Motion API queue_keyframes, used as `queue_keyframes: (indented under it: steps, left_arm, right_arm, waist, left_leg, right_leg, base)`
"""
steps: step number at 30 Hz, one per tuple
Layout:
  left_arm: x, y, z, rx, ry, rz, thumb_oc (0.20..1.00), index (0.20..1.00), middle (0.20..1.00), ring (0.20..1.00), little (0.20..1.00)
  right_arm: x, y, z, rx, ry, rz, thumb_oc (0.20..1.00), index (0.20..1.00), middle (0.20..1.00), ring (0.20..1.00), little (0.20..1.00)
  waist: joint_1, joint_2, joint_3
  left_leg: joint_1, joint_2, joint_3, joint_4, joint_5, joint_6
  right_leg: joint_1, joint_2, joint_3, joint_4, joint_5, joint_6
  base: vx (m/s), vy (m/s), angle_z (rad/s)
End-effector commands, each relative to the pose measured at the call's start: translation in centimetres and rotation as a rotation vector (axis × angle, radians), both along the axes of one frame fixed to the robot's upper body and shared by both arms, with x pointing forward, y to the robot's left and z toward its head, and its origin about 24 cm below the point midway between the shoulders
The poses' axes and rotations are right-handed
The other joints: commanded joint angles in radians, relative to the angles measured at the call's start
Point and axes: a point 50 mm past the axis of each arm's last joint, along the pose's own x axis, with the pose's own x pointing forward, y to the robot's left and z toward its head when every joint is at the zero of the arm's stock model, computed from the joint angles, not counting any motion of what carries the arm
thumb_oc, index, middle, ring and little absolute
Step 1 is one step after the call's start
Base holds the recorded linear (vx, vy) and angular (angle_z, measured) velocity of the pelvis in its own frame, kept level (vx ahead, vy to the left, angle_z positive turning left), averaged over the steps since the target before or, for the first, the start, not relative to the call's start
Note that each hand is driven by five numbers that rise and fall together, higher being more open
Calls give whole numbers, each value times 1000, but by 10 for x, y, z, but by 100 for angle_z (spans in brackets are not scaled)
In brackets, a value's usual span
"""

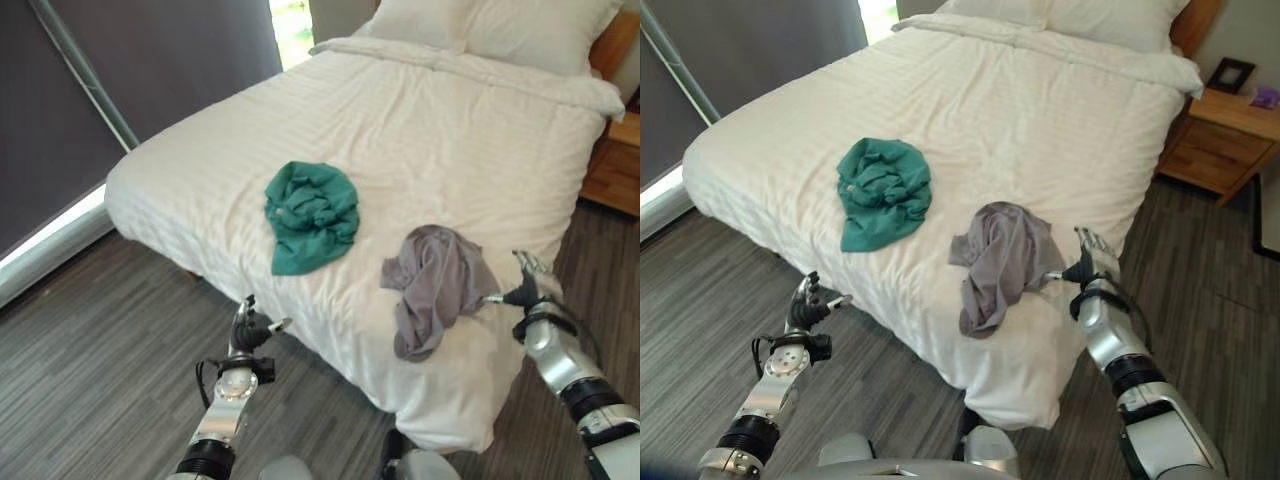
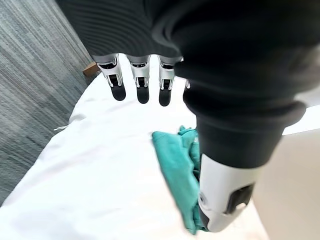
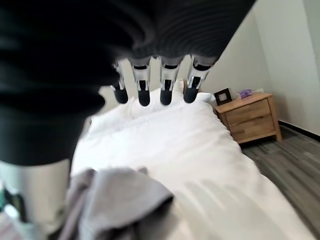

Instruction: Pick up bed clothes into laundry basket.

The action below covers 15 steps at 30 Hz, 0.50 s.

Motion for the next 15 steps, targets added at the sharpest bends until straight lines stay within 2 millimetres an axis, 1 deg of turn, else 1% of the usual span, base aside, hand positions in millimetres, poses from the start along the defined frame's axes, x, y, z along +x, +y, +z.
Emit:
queue_keyframes:
  steps: [1, 2, 3, 4, 5, 6, 7, 8, 9, 13, 14, 15]
  left_arm:
    - [8, 5, 23, 26, -125, -8, 1000, 1000, 1000, 1000, 1000]
    - [7, 2, 17, 23, -96, -14, 1000, 1000, 1000, 1000, 1000]
    - [8, -1, 16, 16, -91, -20, 1000, 1000, 1000, 1000, 1000]
    - [8, -1, 16, 15, -92, -19, 1000, 1000, 1000, 1000, 1000]
    - [11, -6, 16, 24, -86, -51, 1000, 1000, 1000, 1000, 1000]
    - [13, -8, 16, 33, -86, -60, 1000, 1000, 1000, 1000, 1000]
    - [20, -10, 19, 40, -93, -68, 1000, 1000, 1000, 1000, 1000]
    - [21, -10, 19, 40, -94, -68, 1000, 1000, 1000, 1000, 1000]
    - [25, -11, 20, 39, -95, -66, 1000, 1000, 1000, 1000, 1000]
    - [33, -11, 23, 44, -97, -57, 1000, 1000, 1000, 1000, 1000]
    - [41, -16, 25, 45, -103, -61, 1000, 1000, 1000, 1000, 1000]
    - [44, -18, 27, 43, -109, -61, 1000, 1000, 1000, 1000, 1000]
  right_arm:
    - [14, 12, 23, 28, -94, 70, 1000, 1000, 1000, 1000, 1000]
    - [15, 18, 19, 29, -80, 79, 1000, 1000, 1000, 1000, 1000]
    - [16, 21, 16, 28, -71, 81, 1000, 1000, 1000, 1000, 1000]
    - [16, 22, 16, 28, -72, 81, 1000, 1000, 1000, 1000, 1000]
    - [15, 28, 6, 45, -29, 80, 1000, 1000, 1000, 1000, 1000]
    - [17, 33, 4, 51, -19, 90, 1000, 1000, 1000, 1000, 1000]
    - [23, 44, 4, 71, -16, 107, 1000, 1000, 1000, 1000, 1000]
    - [23, 44, 5, 72, -17, 107, 1000, 1000, 1000, 1000, 1000]
    - [24, 50, 2, 83, -7, 110, 1000, 1000, 1000, 1000, 1000]
    - [32, 58, 6, 96, -12, 114, 1000, 1000, 1000, 1000, 1000]
    - [36, 70, 7, 108, -12, 130, 1000, 1000, 1000, 1000, 1000]
    - [38, 75, 8, 113, -15, 138, 1000, 1000, 1000, 1000, 1000]
  waist:
    - [22, 23, 24]
    - [16, 37, 13]
    - [13, 44, 5]
    - [13, 44, 5]
    - [9, 50, -4]
    - [10, 50, -6]
    - [12, 51, -5]
    - [13, 50, -5]
    - [15, 50, -4]
    - [17, 51, 3]
    - [17, 55, 16]
    - [18, 57, 22]
  left_leg:
    - [78, 3, 46, 23, 0, 1]
    - [89, -3, 49, 7, -1, 0]
    - [99, -8, 55, 2, 5, -3]
    - [99, -8, 55, 2, 5, -3]
    - [111, -15, 69, 2, -3, 0]
    - [115, -17, 71, 2, -6, 1]
    - [111, -19, 76, 2, -3, 0]
    - [110, -19, 76, 2, -2, 0]
    - [104, -21, 79, 2, -3, 1]
    - [84, -26, 83, 2, -2, 1]
    - [60, -29, 77, 2, 3, 2]
    - [45, -30, 74, 2, 6, 2]
  right_leg:
    - [61, -118, 17, 14, -89, 97]
    - [57, -111, 17, 14, -86, 97]
    - [58, -112, 19, 14, -83, 95]
    - [57, -111, 20, 14, -83, 95]
    - [56, -113, 34, 14, -80, 95]
    - [54, -113, 43, 14, -78, 96]
    - [46, -116, 55, 14, -75, 100]
    - [45, -117, 56, 14, -75, 100]
    - [38, -121, 57, 14, -71, 104]
    - [14, -131, 59, 14, -62, 112]
    - [-17, -137, 58, 14, -53, 117]
    - [-34, -140, 58, 14, -48, 118]
  base:
    - [193, 96, -75]
    - [241, 129, -55]
    - [114, 61, -14]
    - [162, 57, -1]
    - [169, 31, 1]
    - [233, 53, 14]
    - [121, 27, 20]
    - [85, 26, 23]
    - [32, 11, 7]
    - [-3, 9, 6]
    - [-62, 9, 7]
    - [-88, -1, 3]
